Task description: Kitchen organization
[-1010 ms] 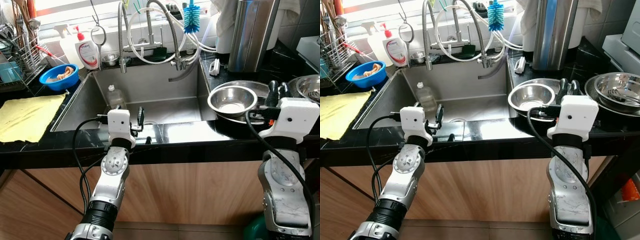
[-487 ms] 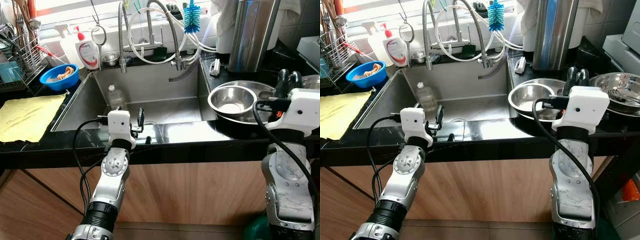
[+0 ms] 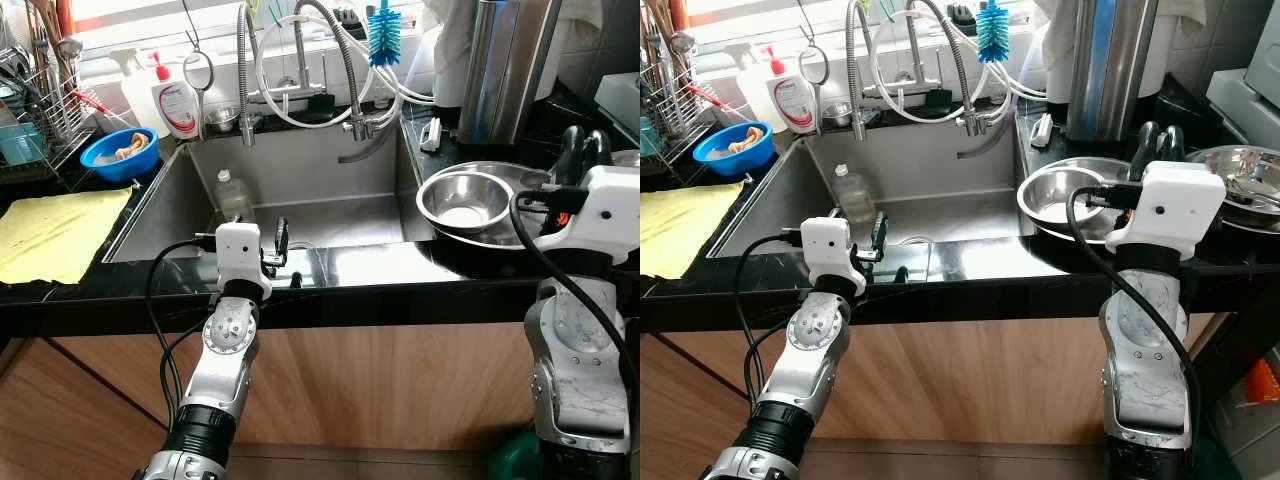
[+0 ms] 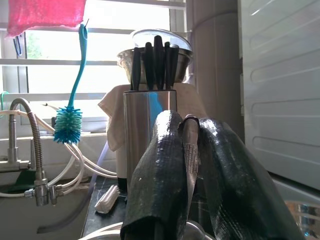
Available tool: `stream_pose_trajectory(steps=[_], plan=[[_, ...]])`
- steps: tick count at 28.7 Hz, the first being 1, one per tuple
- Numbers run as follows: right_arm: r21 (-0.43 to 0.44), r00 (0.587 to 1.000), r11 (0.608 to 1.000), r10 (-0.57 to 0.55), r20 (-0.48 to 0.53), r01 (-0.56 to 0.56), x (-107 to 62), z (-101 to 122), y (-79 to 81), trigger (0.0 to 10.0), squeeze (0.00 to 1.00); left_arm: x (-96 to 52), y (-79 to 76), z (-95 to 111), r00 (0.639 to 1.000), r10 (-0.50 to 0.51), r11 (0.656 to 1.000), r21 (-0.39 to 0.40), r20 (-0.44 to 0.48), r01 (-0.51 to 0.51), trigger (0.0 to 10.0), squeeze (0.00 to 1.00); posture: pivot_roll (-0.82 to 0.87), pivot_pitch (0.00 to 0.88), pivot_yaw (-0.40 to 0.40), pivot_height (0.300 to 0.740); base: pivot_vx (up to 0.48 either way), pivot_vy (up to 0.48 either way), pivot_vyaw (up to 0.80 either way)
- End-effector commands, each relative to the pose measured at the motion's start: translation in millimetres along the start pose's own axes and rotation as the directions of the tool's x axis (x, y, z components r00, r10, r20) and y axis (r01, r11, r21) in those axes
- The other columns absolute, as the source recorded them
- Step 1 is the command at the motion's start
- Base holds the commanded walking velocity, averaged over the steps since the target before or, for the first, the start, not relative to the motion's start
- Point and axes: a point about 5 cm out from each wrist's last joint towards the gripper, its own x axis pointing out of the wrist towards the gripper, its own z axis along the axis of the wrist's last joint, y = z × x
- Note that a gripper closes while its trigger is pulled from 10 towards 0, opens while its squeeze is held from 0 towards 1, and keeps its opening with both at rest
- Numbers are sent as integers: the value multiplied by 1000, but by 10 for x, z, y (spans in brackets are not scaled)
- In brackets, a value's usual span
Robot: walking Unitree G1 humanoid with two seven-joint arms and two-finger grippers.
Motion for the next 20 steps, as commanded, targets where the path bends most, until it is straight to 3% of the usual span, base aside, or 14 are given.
stream_pose_trajectory(steps=[1, 4, 6, 15, 20], plan=[[3, 999, 1000, 20, 42, -21, 25, 99, 45, 10000, 0, 10, 31, 25, 1000, 5, 1000, 1, 9, -5, 10000, 0, -256, 0, 159, 740, 0, 0, 0], [2, 999, 1000, 31, 38, -31, 32, 95, 56, 10000, 0, 12, 31, 33, 1000, 5, 1000, -2, 13, -5, 10000, 0, -258, 0, 158, 740, 0, 0, 0], [-49, 991, 992, 121, 64, -118, 60, 120, 137, 10000, 0, 20, 35, 43, 1000, 10, 1000, -6, 18, -10, 10000, 0, -257, 0, 155, 740, 0, 0, 0], [-59, 963, 970, 241, 116, -236, 90, 205, 318, 10000, 0, 30, 14, 73, 999, 11, 1000, -20, 34, -10, 10000, 0, -259, 0, 156, 740, 0, 0, 0], [-48, 909, 918, 398, 125, -395, 47, 214, 543, 10000, 0, 81, 44, 135, 998, 21, 1000, -21, 59, -19, 10000, 0, -262, 0, 162, 740, 0, 0, 0]])
